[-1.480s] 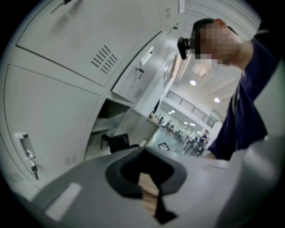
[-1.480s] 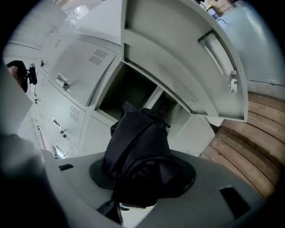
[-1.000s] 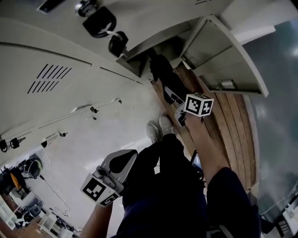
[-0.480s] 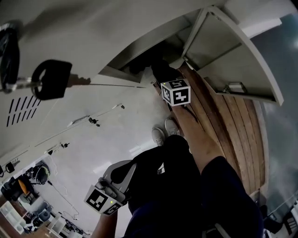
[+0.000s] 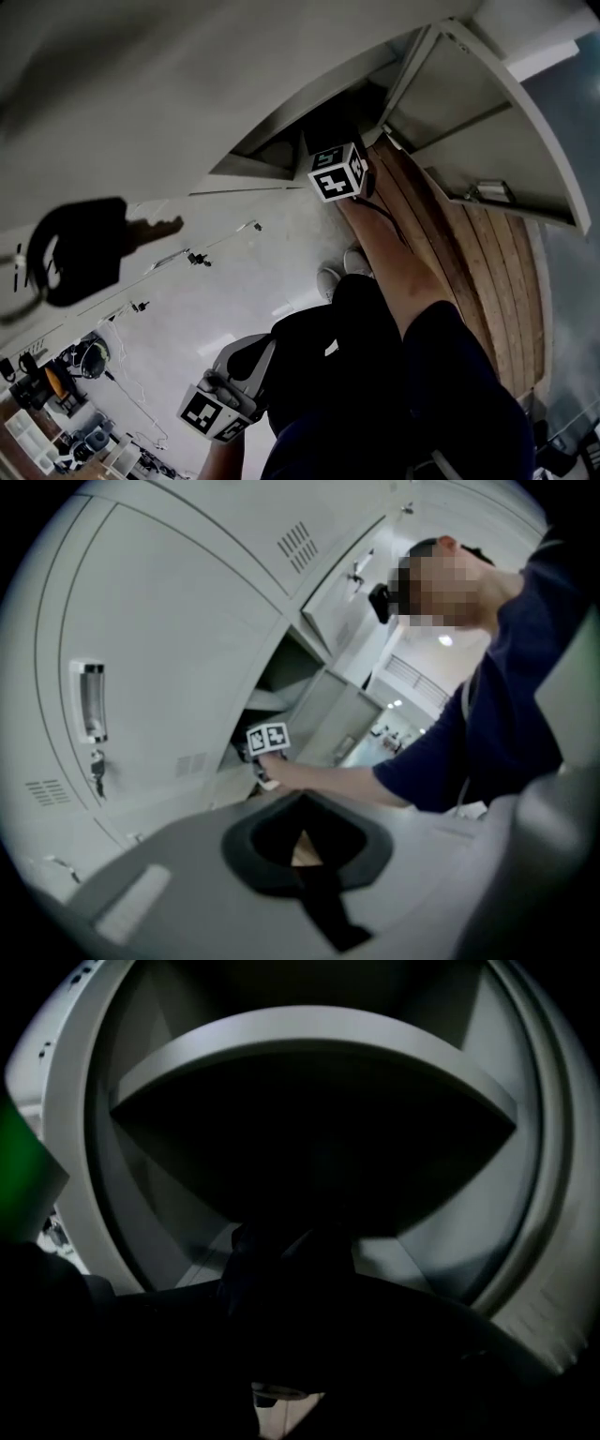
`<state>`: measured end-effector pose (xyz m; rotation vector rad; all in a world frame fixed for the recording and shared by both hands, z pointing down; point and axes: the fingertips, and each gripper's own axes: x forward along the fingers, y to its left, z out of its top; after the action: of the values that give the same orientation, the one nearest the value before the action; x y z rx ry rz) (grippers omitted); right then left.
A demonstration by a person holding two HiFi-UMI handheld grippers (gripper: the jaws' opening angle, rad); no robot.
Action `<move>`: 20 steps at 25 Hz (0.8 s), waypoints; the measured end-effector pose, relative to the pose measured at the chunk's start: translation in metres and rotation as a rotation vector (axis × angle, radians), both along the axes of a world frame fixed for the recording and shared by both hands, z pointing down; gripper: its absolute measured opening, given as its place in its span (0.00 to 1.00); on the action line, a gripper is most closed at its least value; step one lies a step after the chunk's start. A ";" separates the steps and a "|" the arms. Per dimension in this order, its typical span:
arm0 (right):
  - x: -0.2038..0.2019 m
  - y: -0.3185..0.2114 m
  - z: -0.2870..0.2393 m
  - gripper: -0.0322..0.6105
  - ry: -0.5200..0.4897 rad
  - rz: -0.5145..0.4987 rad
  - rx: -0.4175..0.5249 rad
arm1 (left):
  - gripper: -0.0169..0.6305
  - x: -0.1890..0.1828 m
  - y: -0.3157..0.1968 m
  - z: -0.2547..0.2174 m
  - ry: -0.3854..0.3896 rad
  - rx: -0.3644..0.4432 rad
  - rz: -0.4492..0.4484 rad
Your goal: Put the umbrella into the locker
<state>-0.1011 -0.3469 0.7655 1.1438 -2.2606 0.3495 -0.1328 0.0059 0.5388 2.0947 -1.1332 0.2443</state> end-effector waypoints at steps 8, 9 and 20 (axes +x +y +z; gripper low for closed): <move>-0.017 -0.028 0.014 0.36 0.212 -0.077 0.054 | 0.03 -0.009 -0.007 0.005 -0.020 -0.006 -0.002; -0.017 -0.031 0.017 0.36 0.232 -0.084 0.059 | 0.03 -0.009 -0.007 0.005 -0.021 -0.007 -0.001; -0.018 -0.037 0.036 0.40 0.314 -0.139 0.052 | 0.03 -0.010 -0.010 0.004 -0.031 -0.004 0.012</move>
<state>-0.1191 -0.3839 0.8013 0.9832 -2.0659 0.0507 -0.1425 -0.0045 0.5430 2.1013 -1.1381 0.2854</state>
